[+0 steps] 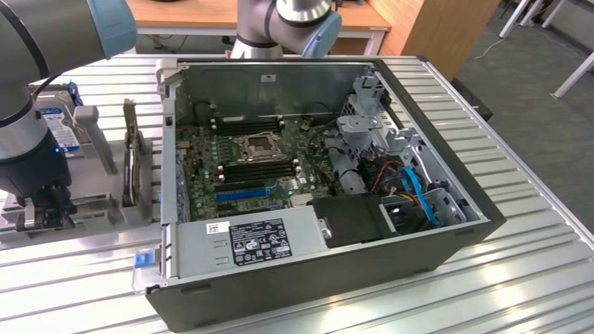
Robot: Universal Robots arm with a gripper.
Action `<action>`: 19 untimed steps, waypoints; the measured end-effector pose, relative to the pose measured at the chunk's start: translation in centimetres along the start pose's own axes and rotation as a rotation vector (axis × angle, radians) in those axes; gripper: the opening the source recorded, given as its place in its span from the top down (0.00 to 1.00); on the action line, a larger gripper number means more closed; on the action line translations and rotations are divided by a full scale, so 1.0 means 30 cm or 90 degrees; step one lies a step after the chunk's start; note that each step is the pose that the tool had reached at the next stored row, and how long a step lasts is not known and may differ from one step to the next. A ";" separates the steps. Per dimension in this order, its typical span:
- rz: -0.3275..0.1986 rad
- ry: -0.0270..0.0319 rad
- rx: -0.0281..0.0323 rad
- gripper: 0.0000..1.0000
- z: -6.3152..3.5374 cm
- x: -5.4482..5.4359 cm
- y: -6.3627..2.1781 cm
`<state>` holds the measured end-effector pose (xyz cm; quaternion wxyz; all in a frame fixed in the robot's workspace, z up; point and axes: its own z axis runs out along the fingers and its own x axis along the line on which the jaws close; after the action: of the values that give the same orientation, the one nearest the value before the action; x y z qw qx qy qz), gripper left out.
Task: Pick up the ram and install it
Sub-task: 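Pick up the ram and move it above insertion slot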
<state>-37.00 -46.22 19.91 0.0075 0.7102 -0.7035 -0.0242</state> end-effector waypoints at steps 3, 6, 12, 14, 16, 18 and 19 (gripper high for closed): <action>0.000 0.0000 0.0000 0.69 0.000 0.000 0.000; 0.000 0.0000 0.0000 0.71 0.000 0.000 0.000; 0.000 0.0000 0.0000 0.77 0.000 0.000 0.000; 0.000 0.0000 0.0000 0.77 0.000 0.000 0.000; 0.000 0.0000 0.0000 0.77 0.000 0.000 0.000; 0.000 0.0000 0.0000 0.77 0.000 0.000 0.000; 0.000 0.0000 0.0000 0.77 0.000 0.000 0.000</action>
<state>-36.99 -46.22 19.90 0.0075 0.7102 -0.7035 -0.0242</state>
